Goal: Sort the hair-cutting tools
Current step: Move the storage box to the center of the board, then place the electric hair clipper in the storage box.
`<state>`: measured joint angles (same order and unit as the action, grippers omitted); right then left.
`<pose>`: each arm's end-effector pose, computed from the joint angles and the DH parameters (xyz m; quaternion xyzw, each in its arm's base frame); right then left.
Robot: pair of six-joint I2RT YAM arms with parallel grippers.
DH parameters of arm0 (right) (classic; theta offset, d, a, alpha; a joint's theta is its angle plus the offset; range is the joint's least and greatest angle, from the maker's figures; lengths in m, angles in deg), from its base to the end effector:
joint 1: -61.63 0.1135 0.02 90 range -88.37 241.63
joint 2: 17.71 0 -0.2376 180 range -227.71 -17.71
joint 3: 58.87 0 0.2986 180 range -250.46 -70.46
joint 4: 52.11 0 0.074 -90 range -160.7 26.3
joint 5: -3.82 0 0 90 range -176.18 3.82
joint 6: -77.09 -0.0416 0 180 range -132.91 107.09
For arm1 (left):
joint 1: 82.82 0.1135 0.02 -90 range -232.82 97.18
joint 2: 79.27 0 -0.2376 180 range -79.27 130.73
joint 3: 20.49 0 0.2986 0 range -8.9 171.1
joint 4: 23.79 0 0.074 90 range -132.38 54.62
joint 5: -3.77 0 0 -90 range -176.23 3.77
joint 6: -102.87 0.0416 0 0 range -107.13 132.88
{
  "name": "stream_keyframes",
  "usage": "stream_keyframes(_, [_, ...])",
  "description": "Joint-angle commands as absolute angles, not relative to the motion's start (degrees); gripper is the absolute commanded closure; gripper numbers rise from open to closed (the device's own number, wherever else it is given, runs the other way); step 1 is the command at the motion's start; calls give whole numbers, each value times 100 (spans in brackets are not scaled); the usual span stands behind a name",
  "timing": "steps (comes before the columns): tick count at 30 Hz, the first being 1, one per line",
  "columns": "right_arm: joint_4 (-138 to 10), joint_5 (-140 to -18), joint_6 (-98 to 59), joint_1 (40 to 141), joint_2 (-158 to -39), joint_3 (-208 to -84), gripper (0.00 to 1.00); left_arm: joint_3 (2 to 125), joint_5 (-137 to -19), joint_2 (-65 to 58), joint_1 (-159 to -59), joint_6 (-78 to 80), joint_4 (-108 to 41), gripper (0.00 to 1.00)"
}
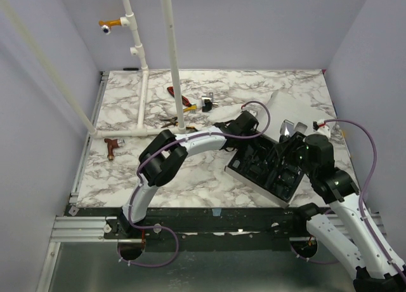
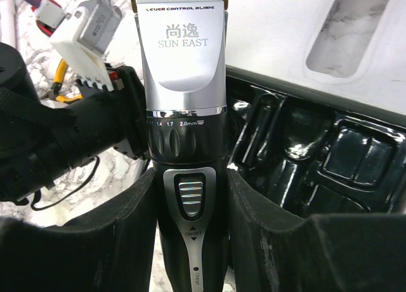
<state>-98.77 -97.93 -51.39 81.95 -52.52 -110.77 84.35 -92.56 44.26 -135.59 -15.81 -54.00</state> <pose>0.2000 0.0650 0.2803 0.1865 0.8407 0.1687 0.4796 0.3122 -0.4032 0.1290 0.1761 0.9184 -0.1895 0.2993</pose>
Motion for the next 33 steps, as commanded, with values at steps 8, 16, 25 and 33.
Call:
stream_keyframes(8, [-9370,-9847,-5207,8218,-5711,-10928,99,7030,-9655,3503,-12840,-2795,-5209,90])
stream_keyframes(16, [-9151,-9547,-5135,8219,-6315,-10849,99,6377,-9310,3101,-12718,-2993,-4596,73])
stream_keyframes(25, [-9130,-9448,-4955,8220,-7110,-11285,99,6155,-9180,2612,-12811,-2947,-4478,45])
stream_keyframes(33, [-9297,-9254,-4761,8236,-7987,-11762,99,5304,-9343,1332,-12843,-3069,-4668,36])
